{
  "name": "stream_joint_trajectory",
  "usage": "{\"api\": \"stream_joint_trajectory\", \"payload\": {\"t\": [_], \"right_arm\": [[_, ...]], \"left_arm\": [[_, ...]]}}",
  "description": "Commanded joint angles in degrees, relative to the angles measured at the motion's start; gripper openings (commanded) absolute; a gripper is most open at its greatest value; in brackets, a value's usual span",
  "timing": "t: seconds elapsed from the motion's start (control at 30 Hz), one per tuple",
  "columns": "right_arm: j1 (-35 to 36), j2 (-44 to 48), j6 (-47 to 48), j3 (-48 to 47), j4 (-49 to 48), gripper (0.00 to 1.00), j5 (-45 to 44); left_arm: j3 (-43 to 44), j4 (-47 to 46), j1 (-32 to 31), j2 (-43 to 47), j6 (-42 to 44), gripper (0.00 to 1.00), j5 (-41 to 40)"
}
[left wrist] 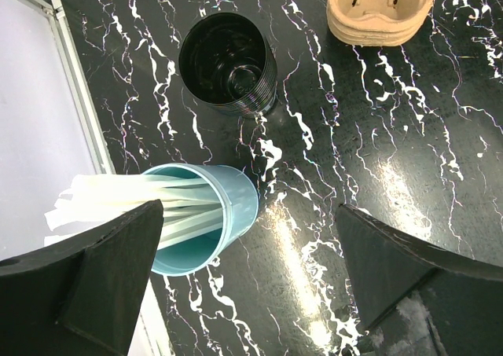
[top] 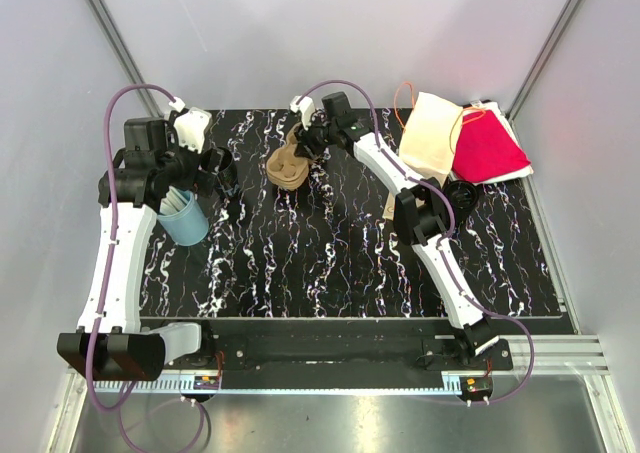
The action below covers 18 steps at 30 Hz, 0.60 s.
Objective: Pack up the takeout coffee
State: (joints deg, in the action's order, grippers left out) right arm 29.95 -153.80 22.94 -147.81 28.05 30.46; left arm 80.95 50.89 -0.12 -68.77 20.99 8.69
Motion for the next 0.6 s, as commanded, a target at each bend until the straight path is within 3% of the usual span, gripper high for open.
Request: {"api": "stream_joint_trajectory", "payload": {"t": [0.0,0.57], "right_arm": [[0.6,4.8,0.4,-2.6,-2.7,0.21,-2.2],[1.1,8.9,-2.5,-3.0,0.2,0.20,-0.1]], "left_arm": [[0.2,-2.6,0.0,-0.2,-0.2,0.99,1.1],[-0.4,-2.8,0.0,0.9,-0.4,0.99,1.6]]}}
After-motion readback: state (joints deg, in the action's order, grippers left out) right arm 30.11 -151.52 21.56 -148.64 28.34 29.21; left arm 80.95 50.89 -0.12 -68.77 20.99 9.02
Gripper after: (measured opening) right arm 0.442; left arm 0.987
